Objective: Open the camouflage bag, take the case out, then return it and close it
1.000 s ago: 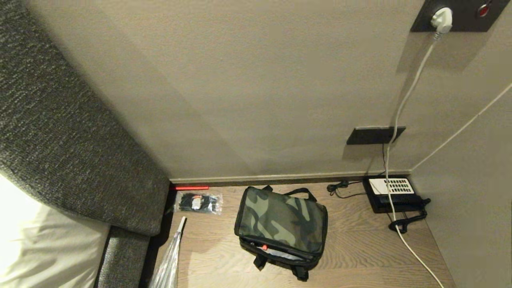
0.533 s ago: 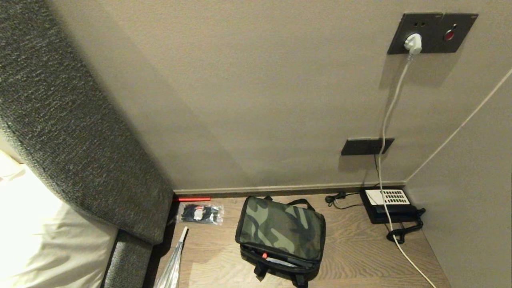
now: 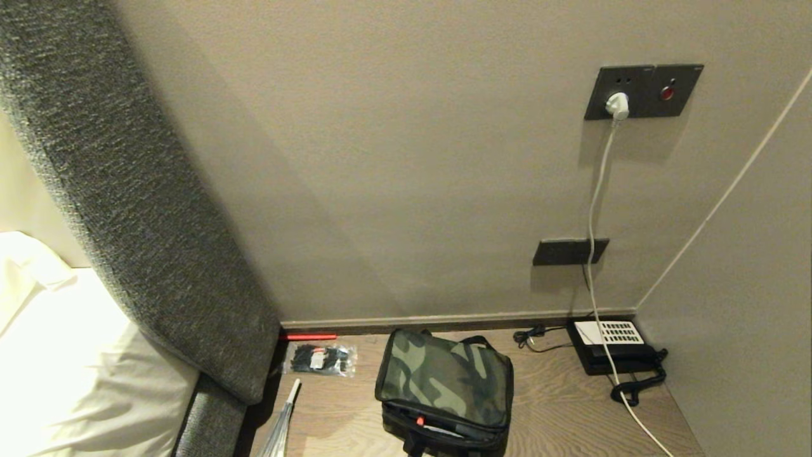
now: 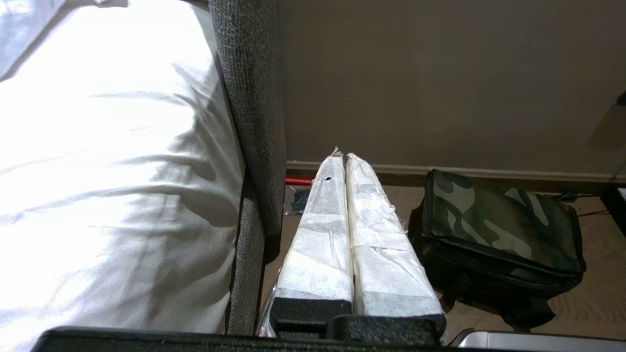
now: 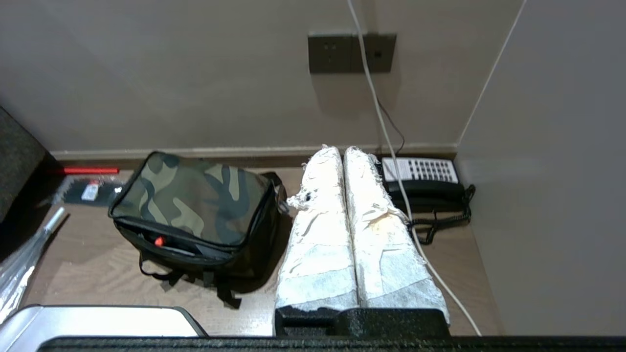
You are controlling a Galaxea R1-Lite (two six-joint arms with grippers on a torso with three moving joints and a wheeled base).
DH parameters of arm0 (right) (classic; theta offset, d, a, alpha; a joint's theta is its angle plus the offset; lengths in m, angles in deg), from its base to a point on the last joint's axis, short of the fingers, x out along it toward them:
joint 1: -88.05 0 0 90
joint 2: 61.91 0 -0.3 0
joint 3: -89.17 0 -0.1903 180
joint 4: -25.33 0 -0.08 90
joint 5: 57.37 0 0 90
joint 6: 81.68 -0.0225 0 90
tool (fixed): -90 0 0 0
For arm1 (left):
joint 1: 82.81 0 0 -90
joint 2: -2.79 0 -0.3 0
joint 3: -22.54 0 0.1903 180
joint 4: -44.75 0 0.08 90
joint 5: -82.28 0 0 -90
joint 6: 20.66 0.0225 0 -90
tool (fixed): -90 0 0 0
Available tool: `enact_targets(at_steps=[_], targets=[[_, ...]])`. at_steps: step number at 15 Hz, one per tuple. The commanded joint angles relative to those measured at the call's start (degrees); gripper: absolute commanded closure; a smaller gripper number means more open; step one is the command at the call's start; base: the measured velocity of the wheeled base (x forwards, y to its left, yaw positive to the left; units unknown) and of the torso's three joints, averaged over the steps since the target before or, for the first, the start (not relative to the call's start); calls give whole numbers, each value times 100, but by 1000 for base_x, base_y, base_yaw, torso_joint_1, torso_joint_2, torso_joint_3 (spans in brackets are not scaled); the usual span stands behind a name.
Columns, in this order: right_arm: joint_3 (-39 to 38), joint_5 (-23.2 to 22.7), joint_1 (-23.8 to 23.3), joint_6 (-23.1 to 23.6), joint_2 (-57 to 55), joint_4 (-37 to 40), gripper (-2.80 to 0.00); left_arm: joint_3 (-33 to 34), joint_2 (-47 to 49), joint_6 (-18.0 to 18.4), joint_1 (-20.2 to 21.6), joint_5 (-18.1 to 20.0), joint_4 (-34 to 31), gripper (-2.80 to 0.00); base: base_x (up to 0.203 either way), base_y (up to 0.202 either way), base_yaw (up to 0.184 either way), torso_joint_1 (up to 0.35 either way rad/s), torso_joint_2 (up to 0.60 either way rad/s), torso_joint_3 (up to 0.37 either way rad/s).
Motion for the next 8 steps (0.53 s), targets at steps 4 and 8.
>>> enact_targets(at_steps=[4, 8], targets=[[-1, -2, 0, 3, -2, 0, 0, 18, -2, -8, 2, -2, 0, 0, 0, 0, 0, 2, 2, 202], [-1, -2, 0, 3, -2, -2, 0, 18, -2, -10, 2, -2, 0, 0, 0, 0, 0, 2, 1, 203]])
